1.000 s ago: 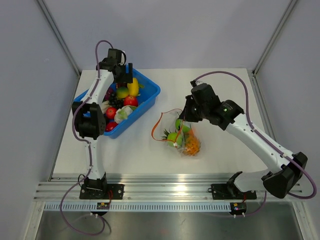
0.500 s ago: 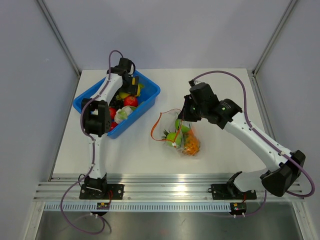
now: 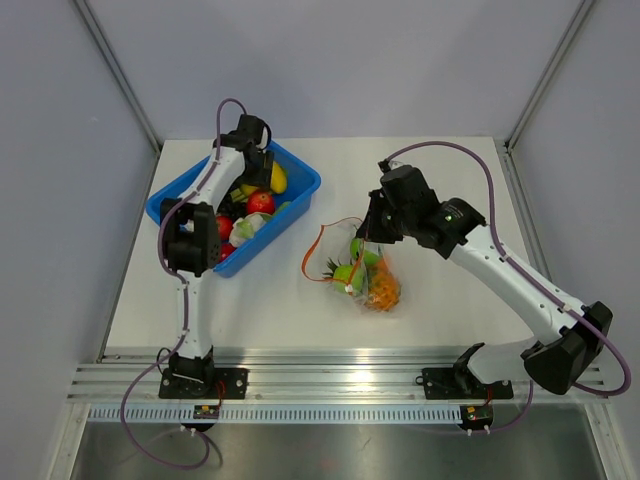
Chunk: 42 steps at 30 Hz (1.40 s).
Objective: Place the food in the zip-top bag and seal the zipper
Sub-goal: Pick up the fake fruit from the bin, then place the fake fruit in the zipper food storage bag.
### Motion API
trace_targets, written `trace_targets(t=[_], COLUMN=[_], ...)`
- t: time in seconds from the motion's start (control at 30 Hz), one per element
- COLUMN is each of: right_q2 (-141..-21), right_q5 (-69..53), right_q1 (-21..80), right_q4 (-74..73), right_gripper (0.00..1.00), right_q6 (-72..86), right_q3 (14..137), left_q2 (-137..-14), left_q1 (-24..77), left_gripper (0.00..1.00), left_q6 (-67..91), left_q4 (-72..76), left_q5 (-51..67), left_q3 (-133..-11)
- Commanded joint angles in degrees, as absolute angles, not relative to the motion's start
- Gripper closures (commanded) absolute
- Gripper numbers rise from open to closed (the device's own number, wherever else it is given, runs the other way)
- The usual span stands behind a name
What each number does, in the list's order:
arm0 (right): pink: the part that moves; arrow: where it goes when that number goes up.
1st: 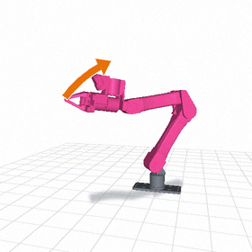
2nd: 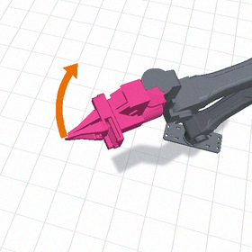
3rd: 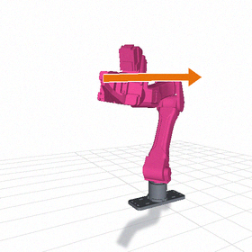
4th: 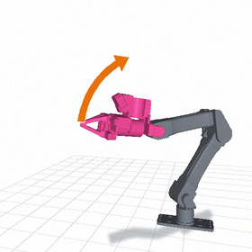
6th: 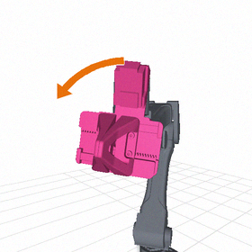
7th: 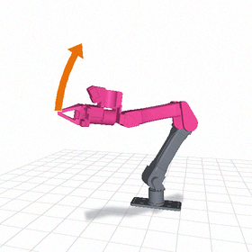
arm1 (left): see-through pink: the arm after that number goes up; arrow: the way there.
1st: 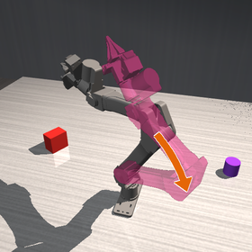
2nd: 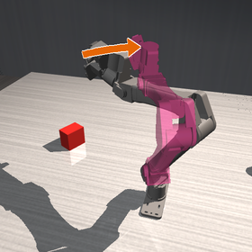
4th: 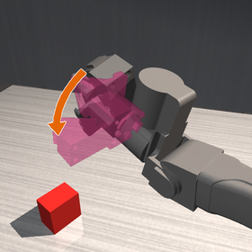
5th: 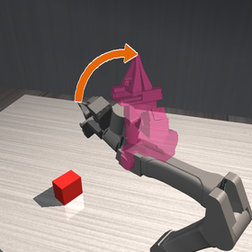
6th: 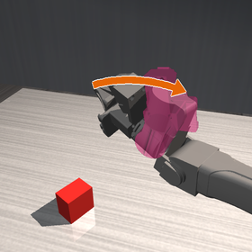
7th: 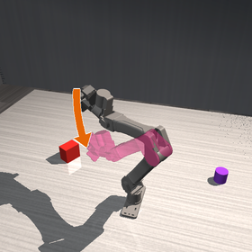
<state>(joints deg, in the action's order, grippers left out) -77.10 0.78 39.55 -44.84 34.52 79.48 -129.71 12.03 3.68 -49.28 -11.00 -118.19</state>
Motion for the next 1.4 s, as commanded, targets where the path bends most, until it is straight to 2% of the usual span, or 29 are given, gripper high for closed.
trace_targets(t=[0.0,0.23,0.4,0.5,0.77,1.0,1.17,1.37], right_q2=[-74.36,-73.21,-72.86,-72.77,-71.81,-70.23,-70.14,-69.52], right_q5=[0.53,0.88,0.53,0.44,0.79,2.2,2.64,2.81], right_q1=[39.9,39.9,39.9,39.9,39.9,39.9,39.9,39.9], right_q4=[-43.77,-43.59,-42.8,-42.28,-42.19,-43.5,-43.94,-44.47], right_gripper=[1.0,1.0,1.0,1.0,1.0,1.0,1.0,1.0], right_q6=[34.45,35.07,36.03,36.21,36.3,36.21,36.56,36.91], right_q3=[80.16,79.45,78.14,77.52,77.08,77.61,78.22,78.22], left_q2=[-120.42,-106.54,-93.62,-85.89,-71.38,-67.77,-68.11,-73.12], left_q1=[12.65,14.06,18.53,22.48,30.85,34.09,38.22,41.57], left_gripper=[0.4,0.48,0.51,0.55,0.56,0.56,0.57,0.58], left_q6=[3.96,5.88,7.47,9.22,12.22,14.32,19.86,24.25], left_q4=[-48.43,-48.43,-44.92,-44.82,-47.72,-48.87,-39.21,-30.86], left_q5=[-12.3,-10.56,-4.84,-3.61,6.22,19.06,27.23,28.22], left_q3=[-117.51,-110.23,-95.14,-90.2,-84.03,-79.63,-75.59,-73.74])
